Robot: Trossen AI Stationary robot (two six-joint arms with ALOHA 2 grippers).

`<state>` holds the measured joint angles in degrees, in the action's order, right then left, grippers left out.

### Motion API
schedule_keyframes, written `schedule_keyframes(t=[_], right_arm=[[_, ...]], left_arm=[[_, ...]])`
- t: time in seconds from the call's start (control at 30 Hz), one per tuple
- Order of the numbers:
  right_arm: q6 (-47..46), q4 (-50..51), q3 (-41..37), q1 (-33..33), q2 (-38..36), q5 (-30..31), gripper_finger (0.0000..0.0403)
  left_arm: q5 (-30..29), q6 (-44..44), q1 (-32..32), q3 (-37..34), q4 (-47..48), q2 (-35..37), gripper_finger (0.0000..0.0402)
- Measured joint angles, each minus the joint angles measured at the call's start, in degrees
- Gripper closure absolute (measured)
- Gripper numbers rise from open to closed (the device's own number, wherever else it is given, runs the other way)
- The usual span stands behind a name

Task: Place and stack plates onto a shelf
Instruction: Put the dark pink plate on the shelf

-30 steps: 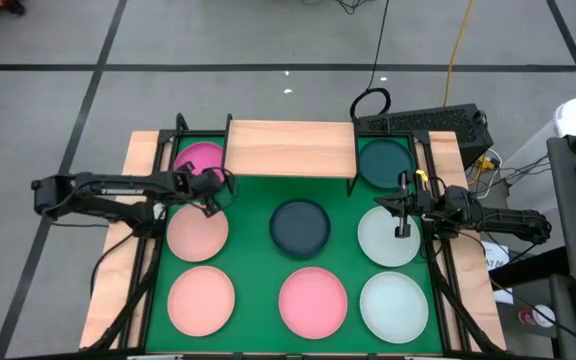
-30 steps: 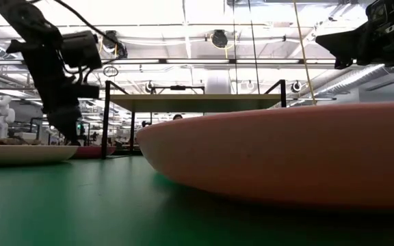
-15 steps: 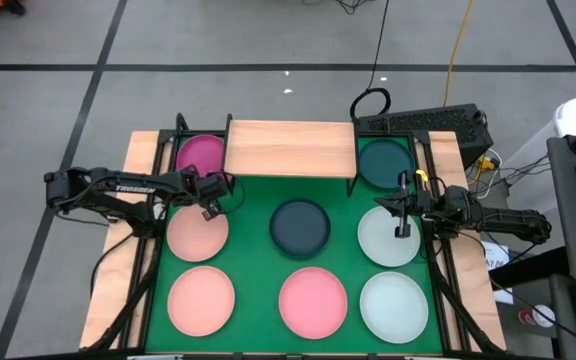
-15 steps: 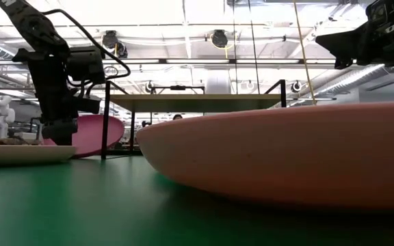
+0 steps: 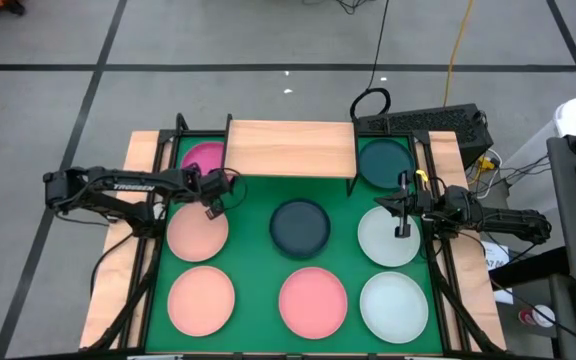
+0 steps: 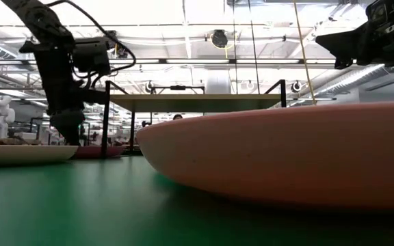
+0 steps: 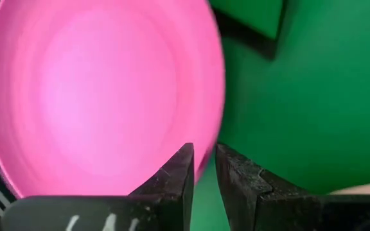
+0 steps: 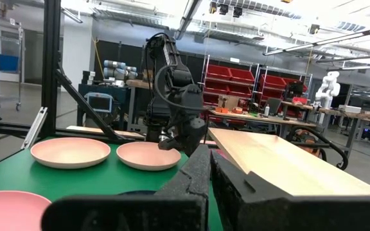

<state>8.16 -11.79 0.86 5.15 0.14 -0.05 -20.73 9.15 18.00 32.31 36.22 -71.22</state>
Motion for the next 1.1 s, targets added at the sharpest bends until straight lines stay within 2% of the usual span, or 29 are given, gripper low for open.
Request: schedule_keyframes(t=[0.2,0.4,0.77,0.93,1.1], right_arm=[[0.0,0.0,0.0,0.0,0.0,0.0,0.0403],[0.0,0.0,0.0,0.0,0.0,0.0,0.0403],[0.0,0.0,0.0,0.0,0.0,0.0,0.0403],[0.0,0.0,0.0,0.0,0.0,0.0,0.0403],[0.0,0.0,0.0,0.0,0.0,0.0,0.0403]], left_arm=[[0.1,-1.3,-0.9,2.1,0.6,0.0,0.0329],[1.9,-1.3,-0.9,0.2,0.0,0.0,0.0329],[1.0,-4.2,0.6,-3.8,-6.7,0.0,0.0329],[1.1,-3.5,0.9,-4.0,-6.2,0.0,0.0329],[5.5,-3.1,0.1,-4.0,-6.2,0.0,0.0329]])
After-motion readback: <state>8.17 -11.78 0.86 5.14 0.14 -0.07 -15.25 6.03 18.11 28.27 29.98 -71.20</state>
